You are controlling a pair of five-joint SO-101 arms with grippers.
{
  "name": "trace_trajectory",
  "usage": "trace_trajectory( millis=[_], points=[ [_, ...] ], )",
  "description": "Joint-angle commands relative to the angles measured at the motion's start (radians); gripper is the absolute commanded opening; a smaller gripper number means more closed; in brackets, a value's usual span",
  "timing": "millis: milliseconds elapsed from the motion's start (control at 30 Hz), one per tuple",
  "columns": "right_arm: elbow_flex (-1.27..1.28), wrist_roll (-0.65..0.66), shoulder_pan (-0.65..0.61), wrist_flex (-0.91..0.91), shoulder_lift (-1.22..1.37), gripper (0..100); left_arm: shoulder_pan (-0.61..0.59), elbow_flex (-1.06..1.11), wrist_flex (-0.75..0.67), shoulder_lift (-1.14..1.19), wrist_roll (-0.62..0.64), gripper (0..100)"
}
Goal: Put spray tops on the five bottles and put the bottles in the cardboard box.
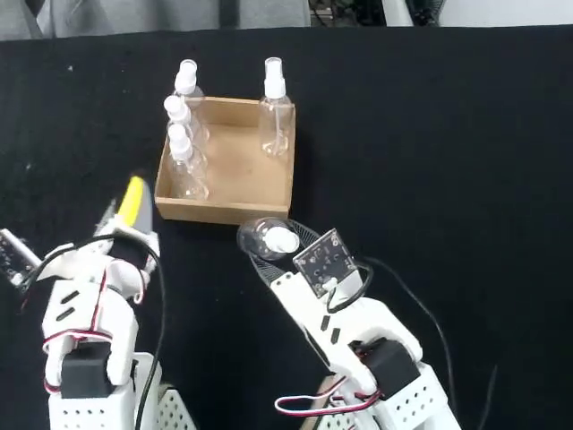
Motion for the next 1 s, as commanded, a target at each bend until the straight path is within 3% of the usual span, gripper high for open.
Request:
trace_trajectory(
  millis=[0, 400, 567, 967],
  points=[
    [-0.007, -0.003, 0.023, 0.003, -0.119, 1.1, -0.074, -0.059, -0.025, -0.012, -0.089, 5],
    [-0.007, -0.003, 0.023, 0.003, -0.119, 1.1, -0.203, 0.073, -0.018, -0.012, -0.104, 3],
    [-0.007, -0.003, 0.023, 0.003, -0.119, 1.1, -0.259, 0.154, -0.023, -0.012, -0.193, 3],
    [0.022, -0.003, 0.023, -0.005, -0.119, 1.1, -0.268, 0.277, -0.025, -0.012, -0.21, 3]
  ],
)
